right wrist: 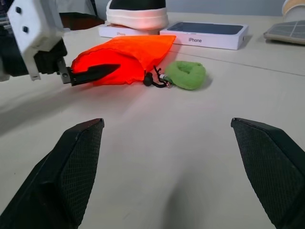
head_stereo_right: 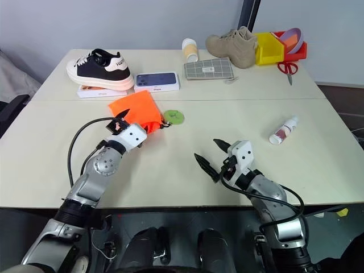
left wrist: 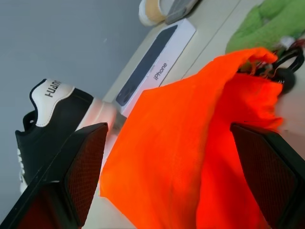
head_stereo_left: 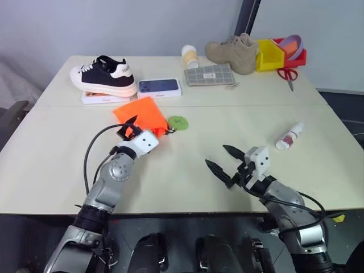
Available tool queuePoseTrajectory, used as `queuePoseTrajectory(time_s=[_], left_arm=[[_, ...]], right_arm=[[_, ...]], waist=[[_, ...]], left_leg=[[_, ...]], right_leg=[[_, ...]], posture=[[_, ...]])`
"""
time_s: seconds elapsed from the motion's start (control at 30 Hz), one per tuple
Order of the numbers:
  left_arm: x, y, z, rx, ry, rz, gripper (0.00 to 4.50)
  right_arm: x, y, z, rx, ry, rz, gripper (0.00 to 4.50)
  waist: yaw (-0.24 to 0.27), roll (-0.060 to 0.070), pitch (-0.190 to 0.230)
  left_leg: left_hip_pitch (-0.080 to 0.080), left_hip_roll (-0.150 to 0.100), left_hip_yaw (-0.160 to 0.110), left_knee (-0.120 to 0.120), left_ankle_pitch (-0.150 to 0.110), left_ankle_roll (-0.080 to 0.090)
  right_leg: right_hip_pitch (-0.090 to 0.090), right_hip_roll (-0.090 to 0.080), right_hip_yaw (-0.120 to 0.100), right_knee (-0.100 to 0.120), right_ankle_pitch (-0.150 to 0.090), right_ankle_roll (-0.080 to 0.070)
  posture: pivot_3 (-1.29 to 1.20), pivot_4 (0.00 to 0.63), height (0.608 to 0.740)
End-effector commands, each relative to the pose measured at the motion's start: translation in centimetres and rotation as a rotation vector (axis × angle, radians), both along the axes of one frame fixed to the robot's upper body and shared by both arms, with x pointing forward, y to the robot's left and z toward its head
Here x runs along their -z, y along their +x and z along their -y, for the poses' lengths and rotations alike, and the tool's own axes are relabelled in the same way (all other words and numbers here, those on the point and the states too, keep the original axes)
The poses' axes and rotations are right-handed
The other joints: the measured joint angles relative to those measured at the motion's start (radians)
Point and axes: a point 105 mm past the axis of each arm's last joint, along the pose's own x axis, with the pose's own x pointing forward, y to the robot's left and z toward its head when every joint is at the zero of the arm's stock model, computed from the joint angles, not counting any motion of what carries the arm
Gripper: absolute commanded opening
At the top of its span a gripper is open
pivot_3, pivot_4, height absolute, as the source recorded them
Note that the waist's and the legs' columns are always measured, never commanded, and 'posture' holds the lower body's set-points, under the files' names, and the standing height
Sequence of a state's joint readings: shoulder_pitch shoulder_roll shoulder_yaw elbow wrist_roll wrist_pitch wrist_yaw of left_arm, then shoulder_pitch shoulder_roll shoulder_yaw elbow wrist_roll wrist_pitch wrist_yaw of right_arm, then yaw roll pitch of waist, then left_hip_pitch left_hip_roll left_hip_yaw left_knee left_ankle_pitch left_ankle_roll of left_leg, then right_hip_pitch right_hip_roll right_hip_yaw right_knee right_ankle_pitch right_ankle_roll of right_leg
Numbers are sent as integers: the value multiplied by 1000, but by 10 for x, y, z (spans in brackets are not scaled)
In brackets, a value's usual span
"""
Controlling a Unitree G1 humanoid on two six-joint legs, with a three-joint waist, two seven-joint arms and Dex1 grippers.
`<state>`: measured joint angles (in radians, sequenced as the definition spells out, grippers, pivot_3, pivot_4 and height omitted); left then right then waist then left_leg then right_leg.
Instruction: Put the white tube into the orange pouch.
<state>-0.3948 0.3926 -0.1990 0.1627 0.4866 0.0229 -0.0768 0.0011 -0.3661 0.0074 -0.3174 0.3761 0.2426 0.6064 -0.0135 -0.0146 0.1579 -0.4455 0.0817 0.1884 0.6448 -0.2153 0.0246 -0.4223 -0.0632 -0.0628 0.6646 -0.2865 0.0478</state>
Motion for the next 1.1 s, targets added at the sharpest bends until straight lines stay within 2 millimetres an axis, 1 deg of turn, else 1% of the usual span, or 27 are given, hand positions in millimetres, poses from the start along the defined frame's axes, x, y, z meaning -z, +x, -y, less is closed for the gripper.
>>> queuePoseTrajectory(time_s=[0.03, 0.07, 0.13, 0.17, 0.3, 0.33, 0.37, 0.57, 0.63, 0.8, 1.0, 1.1], left_arm=[[-13, 3, 0, 1, 0, 67, 4369], [-14, 3, -1, 2, -5, 70, 4145], [-14, 3, 0, 13, -11, 75, 3517], [-14, 3, 1, 18, -14, 76, 3078], [-14, 2, 2, 28, -21, 72, 867], [-14, 2, 2, 28, -23, 72, 397], [-14, 1, 2, 25, -28, 71, 119], [-12, -1, -12, -11, -54, 43, 119], [-12, -5, -17, -12, -64, 38, 119], [-13, -19, -27, 8, -54, 29, 119], [-12, -25, -28, 17, -63, 17, 119], [-14, -27, -23, 36, -78, 16, 119]], right_arm=[[-10, 0, -3, -4, 10, 51, 4447], [-10, 0, -3, -3, 10, 52, 4500], [-10, 0, -3, -1, 9, 53, 4500], [-10, 0, -3, 1, 9, 54, 4500], [-11, 1, -3, 7, 13, 55, 4500], [-11, 2, -2, 9, 14, 55, 4500], [-11, 2, -2, 13, 14, 54, 4500], [-9, 15, -1, 67, -29, 52, 4500], [-7, 22, -4, 80, -55, 44, 4500], [-14, 33, -17, 61, -73, 65, 4500], [-15, 42, -28, 36, -106, 73, 4500], [-16, 51, -19, 107, -120, 87, 4500]], waist=[[0, 0, 0], [0, 0, 0], [0, 0, 0], [0, 0, 0], [0, 0, 0], [0, 0, 0], [0, 0, 0], [-1, 0, 0], [-4, 0, 0], [-4, 0, 0], [-1, 0, 0], [-1, 0, 0]], left_leg=[[0, 0, 0, 0, 0, 0], [0, 0, 0, 0, 0, 0], [0, 0, 0, 0, 0, 0], [0, 0, 0, 0, 0, 0], [0, 0, 0, 0, 0, 0], [0, 0, 0, 0, 0, 0], [0, 0, 0, 0, 0, 0], [0, 0, 0, 1, 0, 0], [0, 0, 0, 1, 0, 0], [0, 1, 1, 1, 1, 0], [0, 0, 1, 1, 0, 0], [0, 0, 1, 2, 0, 0]], right_leg=[[0, 0, 0, 0, 0, 0], [0, 0, 0, 0, 0, 0], [0, 0, 0, 0, 0, 0], [0, 0, 0, 0, 0, 0], [0, 0, 0, 0, 0, 0], [0, 0, 0, 0, 0, 0], [0, 0, 0, 0, 0, 0], [0, 0, 0, 1, 0, 1], [0, 0, 0, 1, 0, 1], [-1, 1, 0, 2, 1, 1], [0, 0, 0, 2, 0, 1], [0, 0, 0, 2, 0, 1]], posture=[[0, 150, 740], [0, 150, 740], [0, 150, 740], [0, 150, 740], [0, 150, 740], [0, 150, 740], [0, 150, 740], [0, 150, 740], [0, 150, 740], [0, 150, 740], [0, 150, 740], [0, 150, 740]])
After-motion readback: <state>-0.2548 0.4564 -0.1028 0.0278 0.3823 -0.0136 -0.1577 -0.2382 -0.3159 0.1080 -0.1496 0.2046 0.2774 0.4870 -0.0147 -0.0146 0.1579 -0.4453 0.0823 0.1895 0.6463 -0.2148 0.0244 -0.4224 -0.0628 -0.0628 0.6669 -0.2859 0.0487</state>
